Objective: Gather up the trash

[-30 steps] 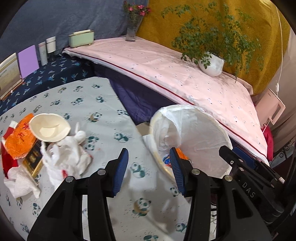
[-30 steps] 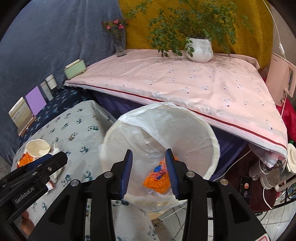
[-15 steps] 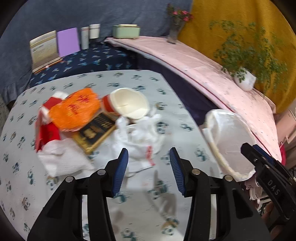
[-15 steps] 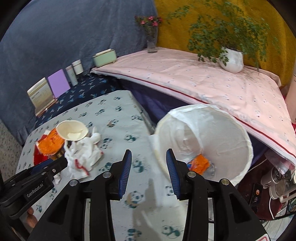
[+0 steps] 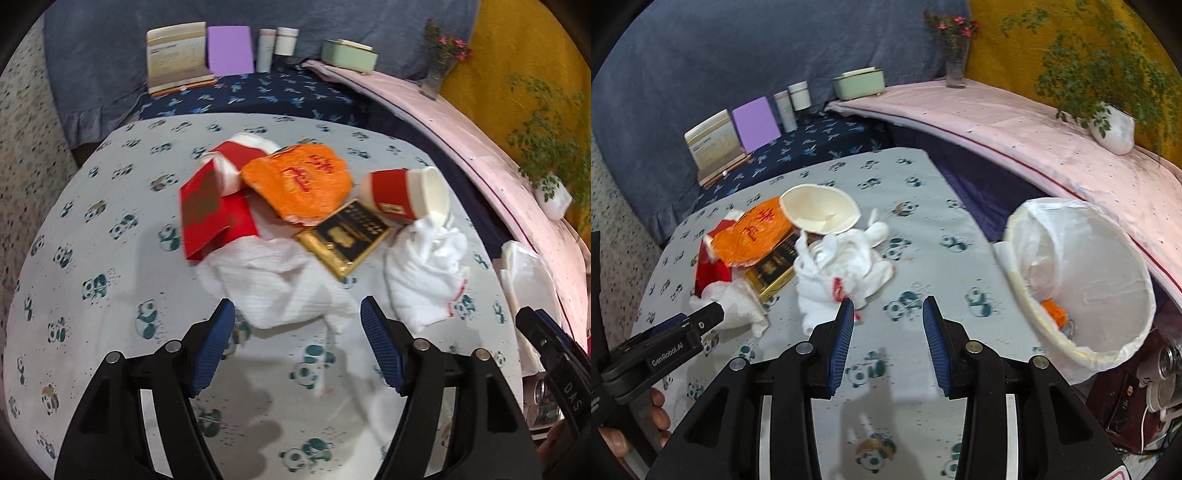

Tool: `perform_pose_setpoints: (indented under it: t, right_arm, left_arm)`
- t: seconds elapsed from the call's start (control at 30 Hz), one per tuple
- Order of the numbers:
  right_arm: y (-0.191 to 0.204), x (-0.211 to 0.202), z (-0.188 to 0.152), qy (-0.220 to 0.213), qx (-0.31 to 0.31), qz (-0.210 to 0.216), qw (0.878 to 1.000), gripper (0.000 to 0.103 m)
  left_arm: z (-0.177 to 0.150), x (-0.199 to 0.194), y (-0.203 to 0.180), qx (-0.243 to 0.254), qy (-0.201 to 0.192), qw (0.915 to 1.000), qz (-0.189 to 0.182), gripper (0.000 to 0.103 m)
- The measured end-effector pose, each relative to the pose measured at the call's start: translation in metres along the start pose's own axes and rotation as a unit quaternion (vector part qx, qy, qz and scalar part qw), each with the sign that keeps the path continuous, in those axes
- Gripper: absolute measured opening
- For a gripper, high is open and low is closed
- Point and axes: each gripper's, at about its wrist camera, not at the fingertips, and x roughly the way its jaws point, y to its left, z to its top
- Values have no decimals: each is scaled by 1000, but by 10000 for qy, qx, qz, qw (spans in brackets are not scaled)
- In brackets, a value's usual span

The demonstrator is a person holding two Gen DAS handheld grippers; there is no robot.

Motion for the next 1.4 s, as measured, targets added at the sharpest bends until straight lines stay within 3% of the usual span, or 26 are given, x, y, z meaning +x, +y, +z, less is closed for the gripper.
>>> perform_pose_setpoints:
  t: [0.13,0.27,0.43,0.7,0.8,0.87,0.9,1.23,1.4]
  right_arm:
    - [16,11,-1,76,-135,76,9999,38]
    - [27,24,2,106,-182,143,9997,46]
    - [37,41,5,186,-260,163,9994,47]
    - [40,62,4,332,-299,160,9989,47]
    - [41,65,2,387,-322,195,9985,31]
    - [41,66,1,426,-347,226,9982,13]
    - [41,65,1,429,-353,248,9981,10]
    - [36,23,12,21,-290,528,9982,1]
    - [30,-8,27,-327,-211,613,9974,1]
  left_arm:
    - [2,7,17,-219,60,9997,38,73]
    - [3,15,23,-305,168,9994,25,77]
    - [6,29,27,-357,315,9988,-72,74]
    - [4,38,18,-141,540,9977,-387,14]
    - [3,34,13,-34,507,9979,-407,8]
    - [3,30,10,15,473,9979,-432,7]
    - [3,28,9,31,456,9979,-449,7]
    - [5,-5,-5,199,227,9977,-607,6]
    - [6,-24,-15,320,67,9971,-680,6]
